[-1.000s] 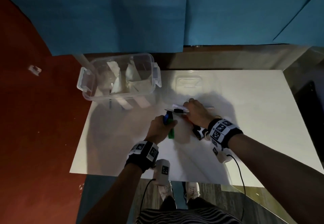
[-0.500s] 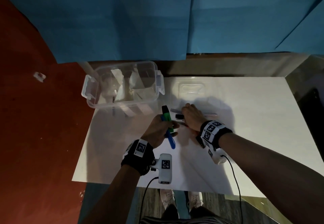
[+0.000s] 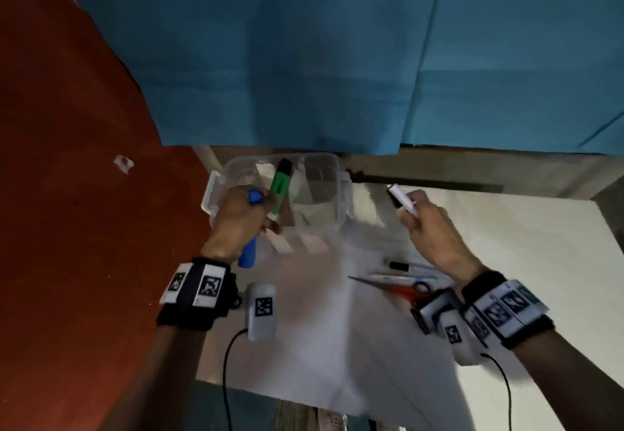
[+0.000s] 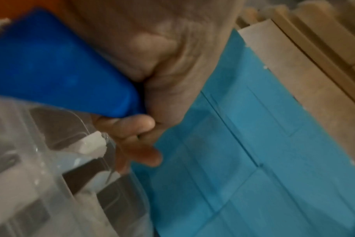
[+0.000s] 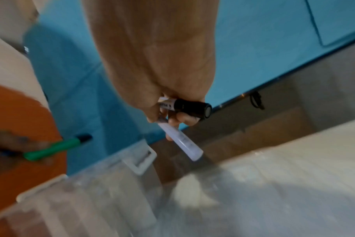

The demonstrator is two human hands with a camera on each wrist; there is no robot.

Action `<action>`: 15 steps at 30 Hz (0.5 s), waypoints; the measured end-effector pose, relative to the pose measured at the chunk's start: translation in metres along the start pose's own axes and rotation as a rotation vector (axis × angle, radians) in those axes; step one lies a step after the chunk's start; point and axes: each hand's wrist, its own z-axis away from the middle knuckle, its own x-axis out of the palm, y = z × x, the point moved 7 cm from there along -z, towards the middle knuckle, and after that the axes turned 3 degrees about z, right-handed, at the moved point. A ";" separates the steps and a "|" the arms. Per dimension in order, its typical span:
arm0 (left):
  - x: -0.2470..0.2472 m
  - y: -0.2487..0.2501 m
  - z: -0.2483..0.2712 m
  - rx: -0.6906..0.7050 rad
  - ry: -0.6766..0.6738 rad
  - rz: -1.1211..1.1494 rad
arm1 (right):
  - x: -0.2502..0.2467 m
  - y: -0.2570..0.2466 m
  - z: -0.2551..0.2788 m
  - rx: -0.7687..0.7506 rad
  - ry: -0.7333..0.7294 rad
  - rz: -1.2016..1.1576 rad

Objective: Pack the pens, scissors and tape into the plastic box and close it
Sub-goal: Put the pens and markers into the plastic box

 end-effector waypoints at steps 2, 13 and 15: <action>-0.007 -0.004 -0.023 -0.002 0.052 -0.158 | -0.021 -0.034 -0.006 -0.026 0.045 -0.084; 0.004 -0.039 -0.086 -0.079 0.073 -0.588 | 0.067 -0.154 -0.073 -0.014 -0.109 -0.361; 0.002 -0.038 -0.089 -0.078 0.059 -0.534 | 0.081 -0.159 -0.078 0.034 -0.122 -0.318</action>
